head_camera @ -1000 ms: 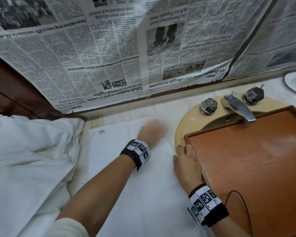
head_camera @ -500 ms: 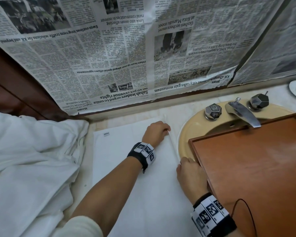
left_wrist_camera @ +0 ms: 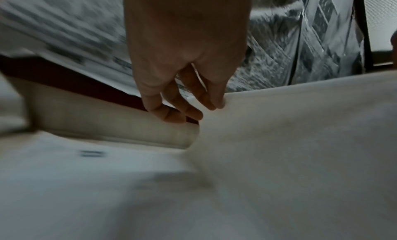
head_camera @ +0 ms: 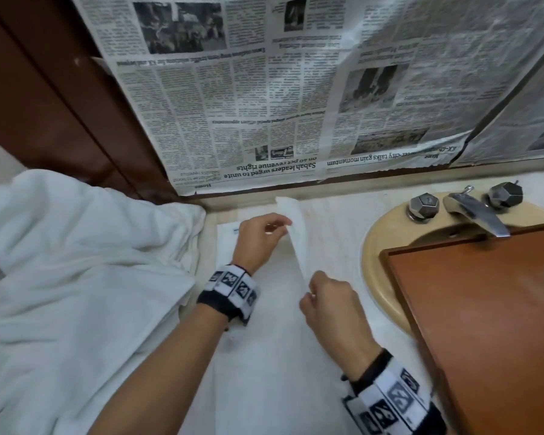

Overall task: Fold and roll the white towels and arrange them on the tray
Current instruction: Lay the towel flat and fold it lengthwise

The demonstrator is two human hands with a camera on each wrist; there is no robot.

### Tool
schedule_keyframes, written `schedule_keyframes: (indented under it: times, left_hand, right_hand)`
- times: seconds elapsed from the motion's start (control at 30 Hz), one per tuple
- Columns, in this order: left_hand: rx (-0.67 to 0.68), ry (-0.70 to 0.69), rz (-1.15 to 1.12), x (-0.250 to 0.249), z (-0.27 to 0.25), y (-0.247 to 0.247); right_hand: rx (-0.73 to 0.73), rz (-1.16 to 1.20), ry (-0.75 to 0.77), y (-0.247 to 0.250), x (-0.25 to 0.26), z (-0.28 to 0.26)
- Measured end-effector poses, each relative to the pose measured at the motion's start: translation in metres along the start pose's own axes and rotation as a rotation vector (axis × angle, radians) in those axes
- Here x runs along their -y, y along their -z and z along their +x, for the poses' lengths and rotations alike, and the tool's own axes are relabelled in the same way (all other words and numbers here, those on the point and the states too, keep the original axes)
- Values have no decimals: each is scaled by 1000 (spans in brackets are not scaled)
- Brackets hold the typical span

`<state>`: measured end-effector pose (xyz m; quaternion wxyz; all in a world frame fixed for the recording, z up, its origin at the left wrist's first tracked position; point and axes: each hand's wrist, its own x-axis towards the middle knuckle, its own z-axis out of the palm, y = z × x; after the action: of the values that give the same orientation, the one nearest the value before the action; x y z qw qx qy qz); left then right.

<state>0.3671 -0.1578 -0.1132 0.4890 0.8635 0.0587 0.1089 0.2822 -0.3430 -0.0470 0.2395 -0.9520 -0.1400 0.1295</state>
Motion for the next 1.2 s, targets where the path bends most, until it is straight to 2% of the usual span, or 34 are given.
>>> schedule_keyframes:
  times: [0.1,0.2,0.3,0.4,0.53,0.63,0.7,0.77,0.87,0.9,0.97,1.03,1.1,1.2]
  left_hand:
    - [-33,61,84,28,-16,50]
    - [-55,157,168,61,-28,78]
    - [-44,280,278,88,-35,82]
    - [-22,399,296,97,-36,77]
    - [36,364,330,102,-37,75]
    - [44,325,383,105,-40,75]
    - [32,320,413,102,-42,71]
    - [5,285,432,95,-49,66]
    - [-48,207,399,85,-67,50]
    - [-31,186,408,84,-72,43]
    - [45,200,478,84,-80,29]
    - [132,289,571,89,-81,21]
    - [177,350,621,94,-78,21]
    - [219,401,639,105,-76,25]
  right_hand:
    - [62,-23,73,-27,46,8]
    - [158,-12,86,-70,80,18]
    - [247,-12,54,-110,96,25]
    - [282,-1,30,-134,93,26]
    - [294,81,30,-149,74,25]
    - [357,247,129,-137,61,23]
    - [341,288,216,-123,47,31]
    - [231,213,275,-111,28,51]
    - [-36,-20,358,-105,2,89]
    - [-54,-69,376,-105,-1,100]
    - [78,-178,353,-108,4,115]
    - [204,-283,334,-119,7,124]
    - [260,-370,326,-129,6,128]
    - [255,-391,293,-135,-9,136]
